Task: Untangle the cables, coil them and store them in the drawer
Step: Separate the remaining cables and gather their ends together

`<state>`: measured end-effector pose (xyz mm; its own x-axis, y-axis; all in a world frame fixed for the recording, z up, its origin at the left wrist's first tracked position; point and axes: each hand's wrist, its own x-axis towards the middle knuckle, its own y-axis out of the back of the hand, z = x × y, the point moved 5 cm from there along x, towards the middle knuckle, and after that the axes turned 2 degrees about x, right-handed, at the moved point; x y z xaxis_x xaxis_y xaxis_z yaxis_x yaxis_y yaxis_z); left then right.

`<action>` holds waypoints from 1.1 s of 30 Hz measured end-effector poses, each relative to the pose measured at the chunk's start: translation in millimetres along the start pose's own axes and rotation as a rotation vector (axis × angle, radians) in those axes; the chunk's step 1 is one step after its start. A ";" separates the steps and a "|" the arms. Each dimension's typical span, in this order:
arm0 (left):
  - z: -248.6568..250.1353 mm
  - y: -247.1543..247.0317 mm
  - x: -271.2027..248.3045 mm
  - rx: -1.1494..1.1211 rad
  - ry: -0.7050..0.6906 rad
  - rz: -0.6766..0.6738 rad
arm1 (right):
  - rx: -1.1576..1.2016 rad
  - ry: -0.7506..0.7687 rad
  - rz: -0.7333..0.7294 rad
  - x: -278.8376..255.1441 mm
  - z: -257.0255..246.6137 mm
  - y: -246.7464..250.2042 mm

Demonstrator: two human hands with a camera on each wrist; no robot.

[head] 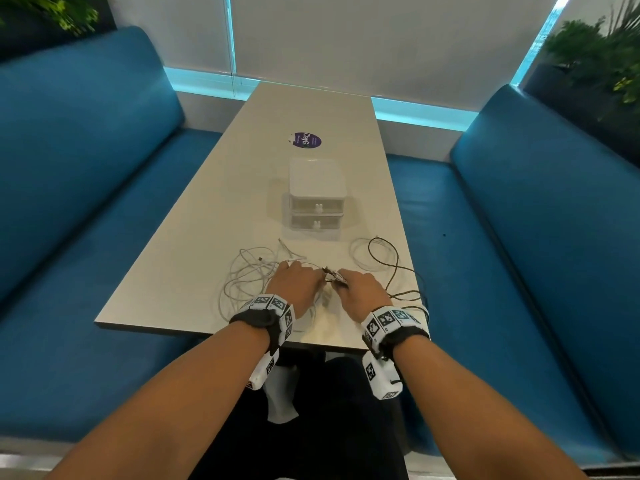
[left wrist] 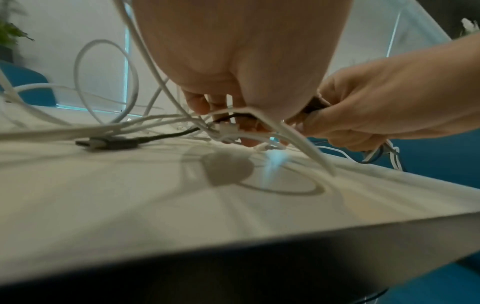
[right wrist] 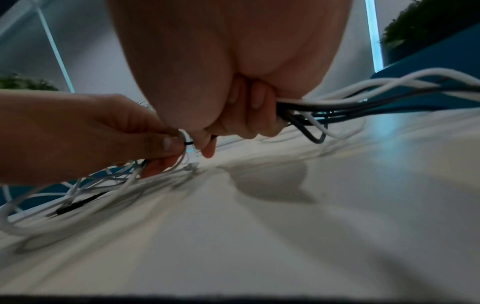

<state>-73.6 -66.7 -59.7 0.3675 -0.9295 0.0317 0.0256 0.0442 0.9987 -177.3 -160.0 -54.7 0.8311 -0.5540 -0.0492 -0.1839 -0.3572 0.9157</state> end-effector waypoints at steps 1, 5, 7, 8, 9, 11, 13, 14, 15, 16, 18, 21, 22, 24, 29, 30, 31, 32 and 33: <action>-1.2 0.4 -0.9 0.000 -0.006 0.009 | 0.002 0.003 -0.018 0.7 0.7 -2.8; -2.6 -4.3 -5.9 0.068 -0.106 0.023 | -0.083 -0.043 -0.054 1.7 9.8 -0.9; -1.1 -6.3 -6.8 0.075 -0.147 0.042 | -0.122 -0.093 -0.039 3.4 20.0 6.2; -2.4 -6.7 -6.6 0.074 -0.148 0.042 | -0.147 -0.133 -0.030 4.2 27.0 11.0; -4.9 -6.6 -6.1 0.069 -0.132 0.036 | -0.171 -0.179 -0.020 4.6 35.0 16.6; -8.7 -3.2 -4.4 0.047 -0.105 0.042 | -0.221 -0.283 0.009 2.8 52.2 29.9; -3.4 1.7 -2.9 0.031 -0.147 0.072 | -0.277 -0.355 0.040 -0.1 64.9 40.9; 1.2 2.7 -2.3 0.037 -0.176 0.073 | -0.306 -0.371 0.045 -1.6 67.5 44.2; 4.4 2.3 -1.1 0.046 -0.188 0.062 | -0.329 -0.375 0.043 -2.4 67.7 46.1; 5.8 1.4 0.8 0.055 -0.177 0.049 | -0.339 -0.370 0.031 -2.9 66.2 46.3; 3.4 1.7 4.7 0.069 -0.131 0.044 | -0.332 -0.352 0.006 -1.5 63.2 44.7; -4.3 0.4 6.3 0.099 -0.077 0.026 | -0.290 -0.339 -0.015 -0.7 64.0 43.8; -8.4 -0.8 5.5 0.107 -0.052 0.016 | -0.271 -0.329 -0.023 0.0 64.8 42.4; -16.8 -1.6 2.8 0.108 0.002 0.025 | -0.234 -0.320 -0.045 1.7 66.3 39.2; -23.3 -0.4 0.7 0.079 0.049 -0.003 | -0.188 -0.327 -0.070 3.0 70.7 39.0; -24.3 1.5 0.0 0.075 0.049 -0.002 | -0.184 -0.328 -0.071 3.1 71.2 40.2; -25.7 2.7 -1.0 0.080 0.044 0.002 | -0.183 -0.332 -0.068 2.9 72.6 41.9; -28.7 3.2 -2.3 0.094 0.040 -0.003 | -0.191 -0.345 -0.059 1.9 75.3 44.7; -33.1 2.9 -4.2 0.108 0.044 -0.020 | -0.208 -0.367 -0.049 0.1 79.1 47.9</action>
<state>-44.3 -50.6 -58.3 0.4086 -0.9126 0.0126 -0.0662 -0.0159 0.9977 -227.6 -236.6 -42.4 0.5875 -0.7843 -0.1991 -0.0075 -0.2513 0.9679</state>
